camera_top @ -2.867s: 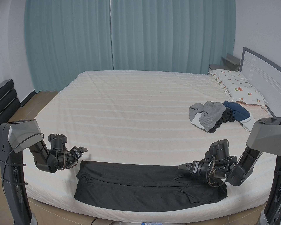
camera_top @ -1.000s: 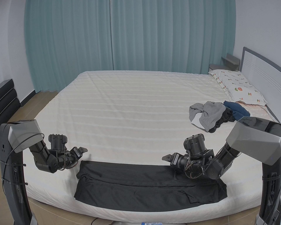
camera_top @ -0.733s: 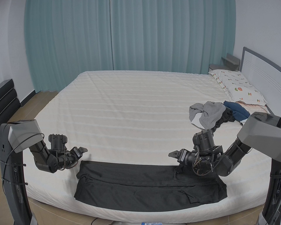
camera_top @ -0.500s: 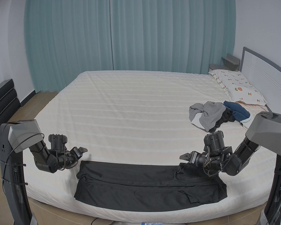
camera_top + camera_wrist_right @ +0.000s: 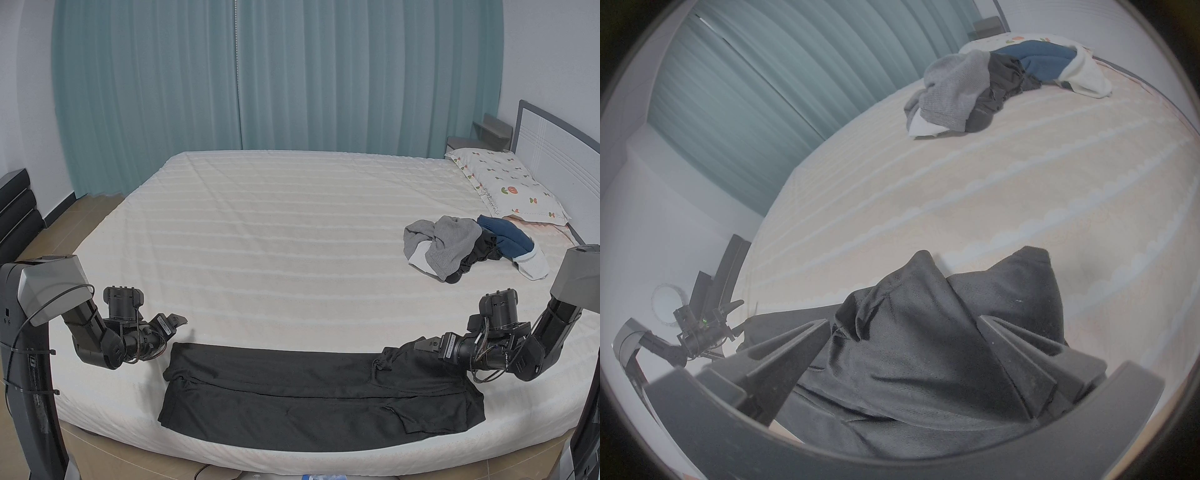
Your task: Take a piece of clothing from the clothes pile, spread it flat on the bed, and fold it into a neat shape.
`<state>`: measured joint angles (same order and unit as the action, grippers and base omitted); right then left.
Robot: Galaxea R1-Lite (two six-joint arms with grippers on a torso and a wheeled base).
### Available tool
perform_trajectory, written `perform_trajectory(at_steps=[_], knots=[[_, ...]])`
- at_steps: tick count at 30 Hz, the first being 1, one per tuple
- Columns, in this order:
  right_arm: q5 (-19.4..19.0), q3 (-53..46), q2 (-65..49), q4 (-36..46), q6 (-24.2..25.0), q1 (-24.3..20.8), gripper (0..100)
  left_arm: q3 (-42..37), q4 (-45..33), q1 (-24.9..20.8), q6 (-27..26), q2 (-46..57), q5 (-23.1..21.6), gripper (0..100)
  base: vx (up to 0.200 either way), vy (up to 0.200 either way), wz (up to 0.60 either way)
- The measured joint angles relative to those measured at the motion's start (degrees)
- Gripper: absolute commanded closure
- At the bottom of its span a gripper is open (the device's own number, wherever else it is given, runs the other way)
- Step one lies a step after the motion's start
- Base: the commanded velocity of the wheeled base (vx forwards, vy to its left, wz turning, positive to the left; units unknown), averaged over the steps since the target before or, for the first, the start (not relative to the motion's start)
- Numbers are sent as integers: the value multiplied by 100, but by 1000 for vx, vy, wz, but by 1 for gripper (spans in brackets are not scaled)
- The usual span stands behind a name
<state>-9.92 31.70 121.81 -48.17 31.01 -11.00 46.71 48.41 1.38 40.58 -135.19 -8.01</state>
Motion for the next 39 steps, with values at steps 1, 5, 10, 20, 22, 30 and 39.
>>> perform_trajectory(at_steps=[1,5,10,20,22,30,39], knots=[[-37,-50,10,-105,-37,48,0,0,0,0,0,0,-1,0,0,0,0],[-138,-130,101,-230,-90,144,0,-5,0,0,0,0,0,0,0,0,0],[-179,-80,283,-266,-110,152,100,-5,1,-1,-2,0,0,0,0,0,0],[-176,-135,455,-274,-329,265,100,-5,0,0,0,0,0,0,0,0,0],[-176,-157,453,-272,-334,286,100,-5,0,0,0,0,0,0,0,0,0],[-189,-394,391,-277,-334,489,100,-2,0,-1,0,0,0,0,0,0,0],[-250,-678,276,-617,-324,519,100,-5,0,0,0,0,0,0,0,0,0]])
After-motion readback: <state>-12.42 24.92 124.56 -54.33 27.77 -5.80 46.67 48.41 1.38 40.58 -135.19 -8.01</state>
